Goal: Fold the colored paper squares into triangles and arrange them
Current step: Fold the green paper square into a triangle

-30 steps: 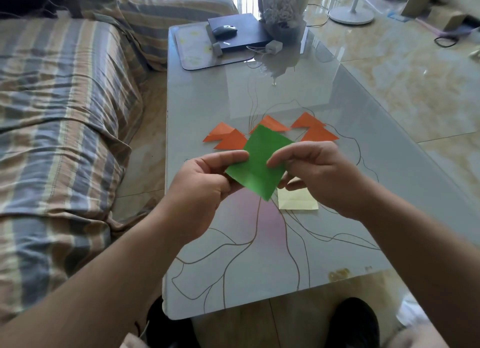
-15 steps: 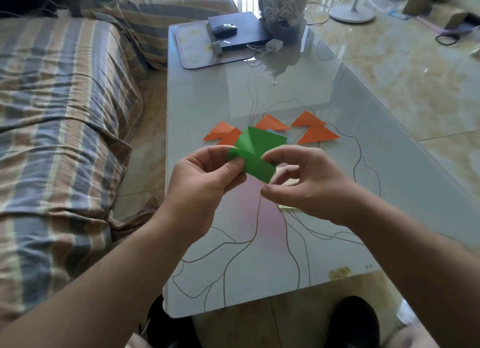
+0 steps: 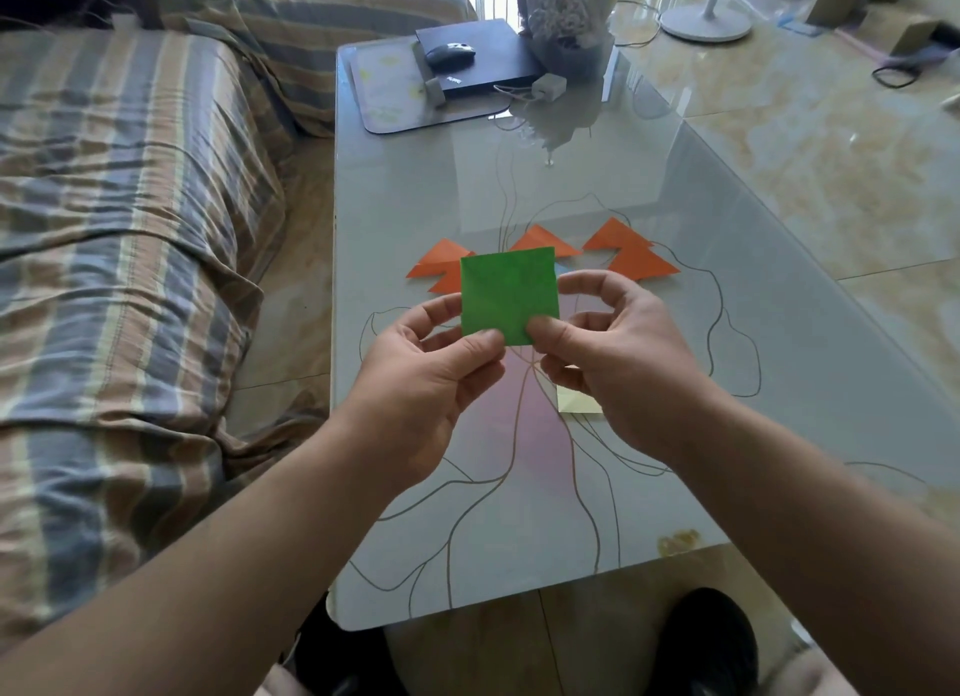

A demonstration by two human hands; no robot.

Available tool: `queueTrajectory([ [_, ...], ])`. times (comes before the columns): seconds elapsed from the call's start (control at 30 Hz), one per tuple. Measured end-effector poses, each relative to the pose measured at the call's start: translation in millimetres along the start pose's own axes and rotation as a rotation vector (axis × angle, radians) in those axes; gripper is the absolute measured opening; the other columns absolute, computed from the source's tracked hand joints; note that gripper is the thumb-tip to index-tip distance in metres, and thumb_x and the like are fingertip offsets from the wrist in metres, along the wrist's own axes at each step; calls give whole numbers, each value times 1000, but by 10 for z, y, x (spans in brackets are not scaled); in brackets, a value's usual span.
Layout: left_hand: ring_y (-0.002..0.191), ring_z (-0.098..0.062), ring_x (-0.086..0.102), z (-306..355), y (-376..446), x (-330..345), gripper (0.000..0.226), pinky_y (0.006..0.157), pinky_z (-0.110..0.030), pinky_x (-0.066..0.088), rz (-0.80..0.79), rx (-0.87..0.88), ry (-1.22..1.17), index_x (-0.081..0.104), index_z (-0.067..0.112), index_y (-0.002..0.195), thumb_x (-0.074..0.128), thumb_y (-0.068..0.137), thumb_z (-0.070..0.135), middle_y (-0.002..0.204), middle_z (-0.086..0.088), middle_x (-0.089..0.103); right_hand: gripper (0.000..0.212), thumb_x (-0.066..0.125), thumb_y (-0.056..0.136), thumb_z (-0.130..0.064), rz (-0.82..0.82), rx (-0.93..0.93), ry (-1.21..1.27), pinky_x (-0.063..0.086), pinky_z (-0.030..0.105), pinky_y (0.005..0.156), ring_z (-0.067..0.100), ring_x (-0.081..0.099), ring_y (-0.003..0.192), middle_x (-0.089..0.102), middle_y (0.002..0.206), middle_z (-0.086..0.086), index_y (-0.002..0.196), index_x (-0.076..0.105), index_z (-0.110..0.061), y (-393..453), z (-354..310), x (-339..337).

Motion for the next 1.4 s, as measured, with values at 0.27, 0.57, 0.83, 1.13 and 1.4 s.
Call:
queueTrajectory([
  [0.27,69,-10,66,-114,-13,51,32,72,-24,61,-53,-103,-8,64,8,121,70,90,5,81,-3,71,32,79,87,-6,-42,70,117,56,34,67,20,64,64,71,79,13,115,65,-13,-44,11,73],
  [0.57,68,-14,73,-43,42,-10,16,67,-28,63,13,-87,63,66,6,112,63,97,1,82,-9,76,35,72,93,0,-14,127,118,56,38,70,20,65,63,73,81,12,118,59,-20,-38,15,88],
  [0.83,83,-25,76,118,52,-69,27,71,-35,62,-1,35,382,69,14,107,50,100,-4,94,-13,77,67,74,93,-9,-74,-79,-299,58,30,77,18,67,80,71,100,6,143,46,-44,71,-122,-152],
  [1.13,95,-25,76,89,-22,-99,62,93,-44,61,-215,203,814,49,38,144,73,94,8,97,-5,79,44,80,90,-24,-177,-80,-420,56,32,73,10,65,79,71,102,-1,124,63,-46,37,-60,-76],
  [1.4,83,-24,71,91,34,-106,26,78,-34,59,-184,58,449,61,20,114,68,96,4,90,-10,75,20,70,94,1,-114,-29,-97,52,36,69,23,63,69,62,73,8,101,74,-17,40,-45,-66],
])
Point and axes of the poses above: each hand's wrist, its own y-axis towards the middle knuckle, its own x-axis out of the palm, z = x × y, the point moved 2 cm from there along y, towards the middle knuckle
